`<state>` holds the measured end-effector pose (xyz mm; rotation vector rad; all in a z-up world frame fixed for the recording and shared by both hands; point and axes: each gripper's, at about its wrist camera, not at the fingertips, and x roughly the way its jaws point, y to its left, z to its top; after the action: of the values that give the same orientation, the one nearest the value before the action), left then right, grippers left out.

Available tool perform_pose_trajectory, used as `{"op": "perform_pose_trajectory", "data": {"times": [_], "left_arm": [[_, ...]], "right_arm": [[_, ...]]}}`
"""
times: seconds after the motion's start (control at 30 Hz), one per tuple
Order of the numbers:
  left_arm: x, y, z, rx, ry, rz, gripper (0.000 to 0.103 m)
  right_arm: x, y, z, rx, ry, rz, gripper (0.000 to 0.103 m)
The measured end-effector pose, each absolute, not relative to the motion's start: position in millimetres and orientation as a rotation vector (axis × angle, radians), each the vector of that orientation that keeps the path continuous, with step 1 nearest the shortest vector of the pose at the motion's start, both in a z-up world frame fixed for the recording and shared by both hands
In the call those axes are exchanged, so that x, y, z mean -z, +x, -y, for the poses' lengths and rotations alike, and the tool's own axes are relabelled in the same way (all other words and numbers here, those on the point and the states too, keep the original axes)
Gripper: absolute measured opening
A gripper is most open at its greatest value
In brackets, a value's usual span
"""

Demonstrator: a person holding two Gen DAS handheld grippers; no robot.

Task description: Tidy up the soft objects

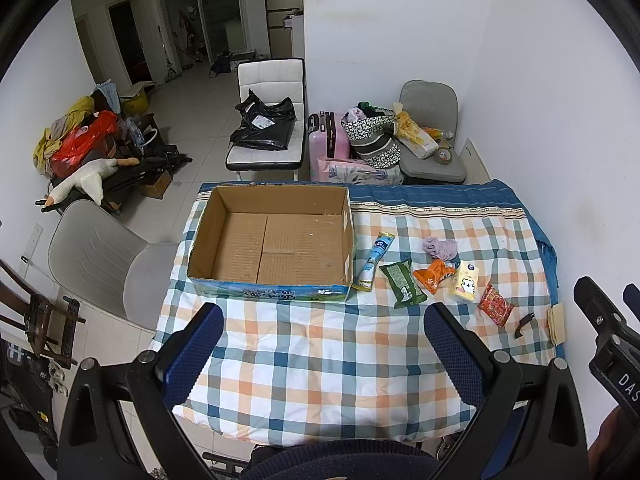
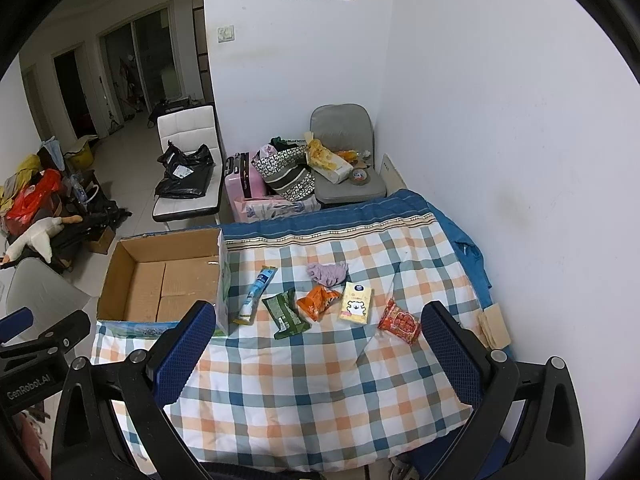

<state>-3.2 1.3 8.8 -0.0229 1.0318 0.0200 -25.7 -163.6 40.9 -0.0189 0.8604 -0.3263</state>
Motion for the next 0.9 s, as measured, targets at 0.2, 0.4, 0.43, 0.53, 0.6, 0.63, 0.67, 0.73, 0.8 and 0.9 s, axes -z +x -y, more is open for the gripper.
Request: {"op": "perform_pose_trajectory", "data": {"times": [0.2,0.4,0.43,0.53,0.6,0.63,0.67,0.73,0.8,0.9], "left_arm": [[-9,-3,-1,-0.020,-0.024,-1.031,0.103],[-9,-3,-1,-0.021,-0.024,-1.030,0.103],[-10,-4,-1,-0.021,-0.024,-1.031,0.103],[-9,-4,-2,-0.019,-0.023,-1.030,0.103],[-10,-4,-2,-0.020,-0.025,-1.028,0.103],[-9,-4,-2,-0.020,-0.025,-1.029,0.103],[-9,-4,-2,-0.020,-0.025,-1.029,0.103],[-9,-4,-2,-0.020,-0.026,-1.034,0.103],[-12,1,-3,-0.022,-0.029,-1.039,0.103],[-16,2,-3,-0.026,-0.033,-1.047,0.103]], "right_arm": [[-60,-17,160,0.329,-0.021,-0.857,0.103],[-61,-14,158,0.328,-0.021,-0.858,0.103],[-61,-14,158,0.327,-0.021,-0.856,0.103],[-61,-14,158,0.326,-0.023,-0.856,0.103],[-61,-15,158,0.327,-0.024,-0.855,0.103],[-60,-15,158,0.326,-0.023,-0.855,0.103],[-64,-11,160,0.324,-0.023,-0.854,0.103],[-63,-11,160,0.326,-0.022,-0.856,0.103],[-63,-10,159,0.323,-0.019,-0.860,0.103],[-60,-8,155,0.315,-0.024,-0.868,0.103]]}}
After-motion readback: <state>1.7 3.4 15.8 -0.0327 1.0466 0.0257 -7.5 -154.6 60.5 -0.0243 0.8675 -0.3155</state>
